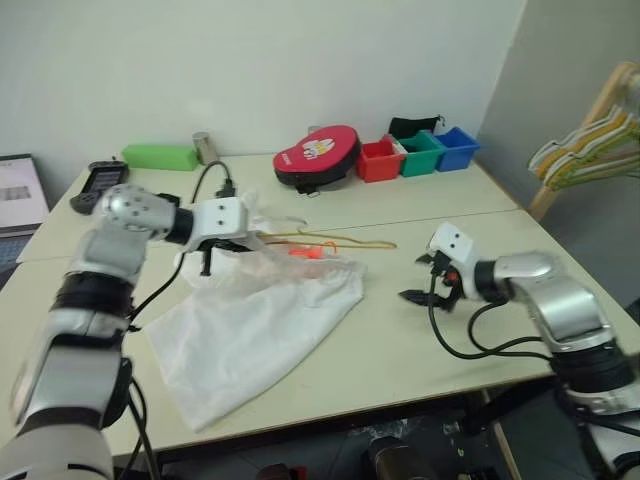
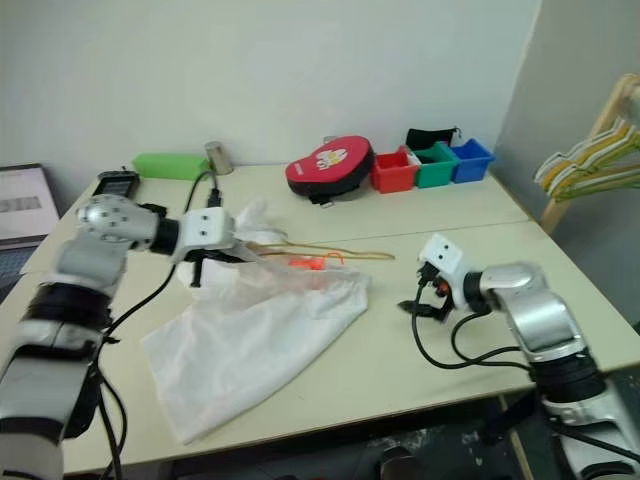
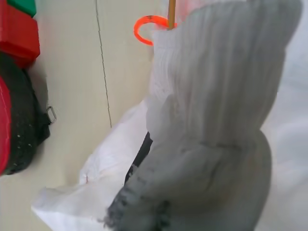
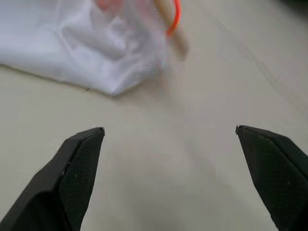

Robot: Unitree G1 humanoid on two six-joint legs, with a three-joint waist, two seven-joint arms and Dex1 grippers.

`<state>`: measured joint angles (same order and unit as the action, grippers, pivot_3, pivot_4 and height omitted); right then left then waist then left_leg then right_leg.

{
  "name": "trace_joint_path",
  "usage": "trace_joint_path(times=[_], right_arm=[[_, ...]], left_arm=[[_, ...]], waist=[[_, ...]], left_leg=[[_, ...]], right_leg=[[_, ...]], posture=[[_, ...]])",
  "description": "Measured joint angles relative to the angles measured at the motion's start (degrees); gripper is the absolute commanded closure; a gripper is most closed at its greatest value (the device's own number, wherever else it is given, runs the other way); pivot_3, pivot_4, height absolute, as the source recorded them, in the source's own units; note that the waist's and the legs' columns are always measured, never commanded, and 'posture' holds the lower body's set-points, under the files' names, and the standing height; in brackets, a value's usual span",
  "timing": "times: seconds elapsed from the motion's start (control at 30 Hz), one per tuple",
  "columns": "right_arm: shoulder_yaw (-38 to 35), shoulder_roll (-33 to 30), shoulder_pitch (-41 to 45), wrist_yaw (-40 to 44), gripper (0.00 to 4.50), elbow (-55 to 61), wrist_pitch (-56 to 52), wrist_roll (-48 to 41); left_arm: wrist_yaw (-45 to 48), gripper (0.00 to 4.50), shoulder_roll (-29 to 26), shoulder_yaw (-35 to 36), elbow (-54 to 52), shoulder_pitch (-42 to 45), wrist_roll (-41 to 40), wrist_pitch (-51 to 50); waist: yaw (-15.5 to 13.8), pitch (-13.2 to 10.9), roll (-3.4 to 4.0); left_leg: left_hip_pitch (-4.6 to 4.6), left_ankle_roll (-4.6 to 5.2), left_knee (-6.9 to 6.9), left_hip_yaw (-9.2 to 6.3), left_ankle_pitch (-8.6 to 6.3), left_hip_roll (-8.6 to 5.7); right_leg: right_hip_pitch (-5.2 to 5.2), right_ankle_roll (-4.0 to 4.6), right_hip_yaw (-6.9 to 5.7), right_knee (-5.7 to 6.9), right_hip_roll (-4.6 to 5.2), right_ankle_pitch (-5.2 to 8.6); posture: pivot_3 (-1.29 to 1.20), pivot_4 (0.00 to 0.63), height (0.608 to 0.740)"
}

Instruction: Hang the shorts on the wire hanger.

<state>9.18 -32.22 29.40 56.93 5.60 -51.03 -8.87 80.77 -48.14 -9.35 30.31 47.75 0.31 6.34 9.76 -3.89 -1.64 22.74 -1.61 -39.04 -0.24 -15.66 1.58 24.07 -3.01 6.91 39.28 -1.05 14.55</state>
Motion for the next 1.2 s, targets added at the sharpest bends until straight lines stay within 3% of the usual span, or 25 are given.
trace_joint_path(times=[0.2,0.33,0.47,0.93,1.1,1.2], right_arm=[[-0.53,7.55,7.14,0.21,0.02,-10.42,-5.81,-6.92],[-1.22,14.69,14.95,-0.83,0.02,-24.2,-4.7,-8.23],[-1.09,16.01,16.81,-0.82,0.02,-29.17,-3.25,-8.19],[0.08,14.25,14.9,0.43,2.96,-27.41,-3.94,-10.02],[0.06,13.69,14.42,0.36,4.38,-25.48,-4.52,-10.44],[0.06,13.16,13.53,0.22,4.47,-23.79,-4.52,-10.53]], left_arm=[[0.85,4.5,-3.06,3.8,-12.12,-3.79,-6.09,-14.77],[-0.26,4.5,-4.86,5.01,-15.44,-5.77,-7.06,-18.4],[-1.0,4.5,-5.73,5.33,-17.81,-7.62,-7.23,-19.85],[-2.63,4.5,-5.8,5.33,-18.76,-8.78,-7.84,-20.6],[-2.63,4.5,-5.78,5.23,-18.09,-8.29,-7.83,-19.53],[-2.6,4.5,-5.78,5.19,-17.52,-8.27,-7.82,-19.24]], waist=[[0.2,0.0,0.01],[0.23,-0.01,0.01],[-0.81,-0.01,0.01],[-1.87,-0.02,0.03],[-1.86,-0.02,0.04],[-1.84,-0.03,0.04]], left_leg=[[-0.29,0.22,-0.04,-0.07,0.15,-0.04],[-0.9,0.27,0.02,-0.25,0.17,0.02],[-0.81,0.27,0.02,-0.48,0.18,0.03],[-0.69,0.27,0.08,-0.61,0.18,0.04],[-0.69,0.27,0.08,-0.61,0.17,0.04],[-0.68,0.27,0.09,-0.61,0.17,0.04]], right_leg=[[-0.22,-0.17,-0.07,0.16,-0.02,0.11],[-0.75,-0.19,-0.17,0.15,-0.14,0.13],[-0.79,-0.17,-0.35,0.06,-0.15,0.13],[-0.81,-0.13,-0.51,-0.15,-0.14,0.1],[-0.81,-0.15,-0.51,-0.17,-0.14,0.12],[-0.81,-0.17,-0.51,-0.18,-0.14,0.13]], posture=[[-0.02,0.013,0.74],[-0.02,0.013,0.74],[0.01,0.011,0.74],[-0.01,0.018,0.74],[-0.02,0.017,0.74],[-0.03,0.015,0.74]])
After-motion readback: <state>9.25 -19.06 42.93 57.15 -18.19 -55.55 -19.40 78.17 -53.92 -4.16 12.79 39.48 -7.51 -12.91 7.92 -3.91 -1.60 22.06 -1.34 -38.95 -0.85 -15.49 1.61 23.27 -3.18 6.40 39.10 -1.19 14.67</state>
